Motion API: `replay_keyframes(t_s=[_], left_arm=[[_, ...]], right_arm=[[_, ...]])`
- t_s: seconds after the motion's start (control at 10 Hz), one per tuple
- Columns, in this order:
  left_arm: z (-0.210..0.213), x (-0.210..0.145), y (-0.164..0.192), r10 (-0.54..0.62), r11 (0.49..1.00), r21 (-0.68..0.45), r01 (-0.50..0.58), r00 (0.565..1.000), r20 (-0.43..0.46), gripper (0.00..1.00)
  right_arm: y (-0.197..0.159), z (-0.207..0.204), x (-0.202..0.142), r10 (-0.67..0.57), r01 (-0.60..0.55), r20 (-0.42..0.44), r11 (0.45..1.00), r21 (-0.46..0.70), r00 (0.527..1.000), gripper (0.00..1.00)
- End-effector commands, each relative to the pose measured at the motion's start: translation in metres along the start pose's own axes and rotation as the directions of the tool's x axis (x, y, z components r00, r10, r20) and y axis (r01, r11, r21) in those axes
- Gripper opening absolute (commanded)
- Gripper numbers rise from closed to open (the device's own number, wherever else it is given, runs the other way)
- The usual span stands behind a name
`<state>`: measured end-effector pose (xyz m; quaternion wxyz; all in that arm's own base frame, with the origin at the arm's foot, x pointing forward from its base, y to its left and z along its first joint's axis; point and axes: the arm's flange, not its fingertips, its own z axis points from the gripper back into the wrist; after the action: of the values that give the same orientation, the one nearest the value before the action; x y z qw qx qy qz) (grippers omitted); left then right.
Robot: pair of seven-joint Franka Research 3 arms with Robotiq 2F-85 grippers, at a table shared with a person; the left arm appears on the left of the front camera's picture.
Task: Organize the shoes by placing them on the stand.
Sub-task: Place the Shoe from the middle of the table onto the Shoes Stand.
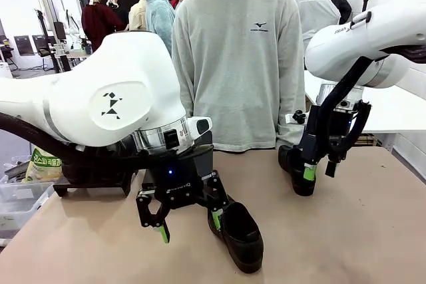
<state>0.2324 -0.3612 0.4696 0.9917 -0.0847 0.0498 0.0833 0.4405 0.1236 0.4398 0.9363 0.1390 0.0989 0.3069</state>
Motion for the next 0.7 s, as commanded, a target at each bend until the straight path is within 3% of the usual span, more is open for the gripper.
replay_keyframes(t_s=[0.0, 0.2, 0.6], left_arm=[[-0.019, 0.023, -0.015, 0.313, 0.946, -0.105, -0.308, 0.949, 0.030, 1.00], [-0.040, 0.042, -0.027, 0.444, 0.891, -0.147, -0.429, 0.892, 0.084, 1.00], [-0.076, 0.051, -0.049, 0.442, 0.897, -0.053, -0.439, 0.894, 0.072, 1.00]], right_arm=[[0.001, 0.001, -0.001, 0.000, 0.000, -0.009, 1.000, -0.006, 1.000, 1.00], [0.001, 0.001, -0.001, 0.000, 0.000, -0.009, 1.000, -0.006, 1.000, 1.00], [0.001, 0.001, -0.001, 0.000, 0.000, -0.009, 1.000, -0.006, 1.000, 1.00]])
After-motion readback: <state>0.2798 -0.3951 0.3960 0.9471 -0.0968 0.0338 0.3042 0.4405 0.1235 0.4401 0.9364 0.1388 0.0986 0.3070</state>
